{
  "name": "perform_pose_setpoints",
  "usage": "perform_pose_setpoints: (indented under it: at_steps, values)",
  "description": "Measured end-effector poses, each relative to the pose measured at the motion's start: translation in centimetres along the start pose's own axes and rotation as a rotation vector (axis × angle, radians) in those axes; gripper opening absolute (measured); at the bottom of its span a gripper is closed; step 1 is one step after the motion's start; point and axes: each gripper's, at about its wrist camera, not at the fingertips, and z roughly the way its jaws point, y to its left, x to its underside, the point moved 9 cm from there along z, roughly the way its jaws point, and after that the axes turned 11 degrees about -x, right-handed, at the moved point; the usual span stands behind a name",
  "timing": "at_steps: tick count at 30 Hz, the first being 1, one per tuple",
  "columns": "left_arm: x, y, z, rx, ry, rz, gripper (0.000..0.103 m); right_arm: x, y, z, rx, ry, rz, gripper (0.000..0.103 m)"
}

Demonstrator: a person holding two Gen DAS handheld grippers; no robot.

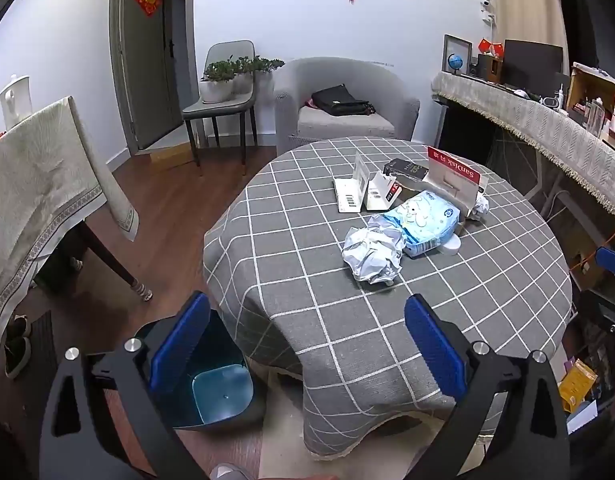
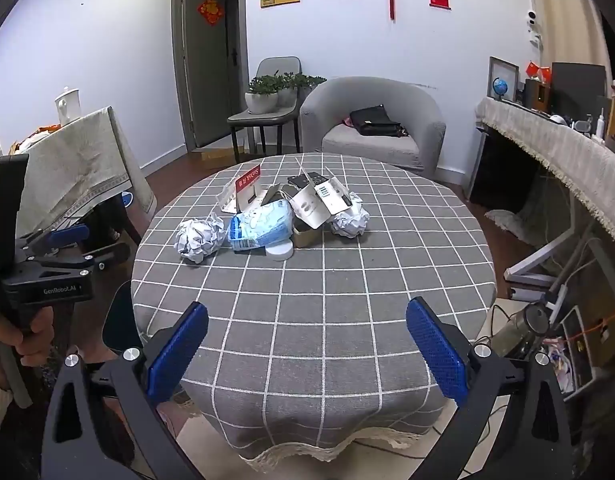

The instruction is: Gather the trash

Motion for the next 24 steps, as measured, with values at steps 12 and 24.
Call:
perform_pose_setpoints:
  at_steps: [12,24]
  values:
    - [0.16,0.01,0.17,-0.001,0.003,0.004,0.1,-0.15,0.38,0.18,-0.003,0.002,-0.008,0.1]
    - [0.26,0.0,0.19,-0.001,0.004,0.006,0.1,-0.08,0.37,0.18,-0.002,0.009,-0.011,0.1]
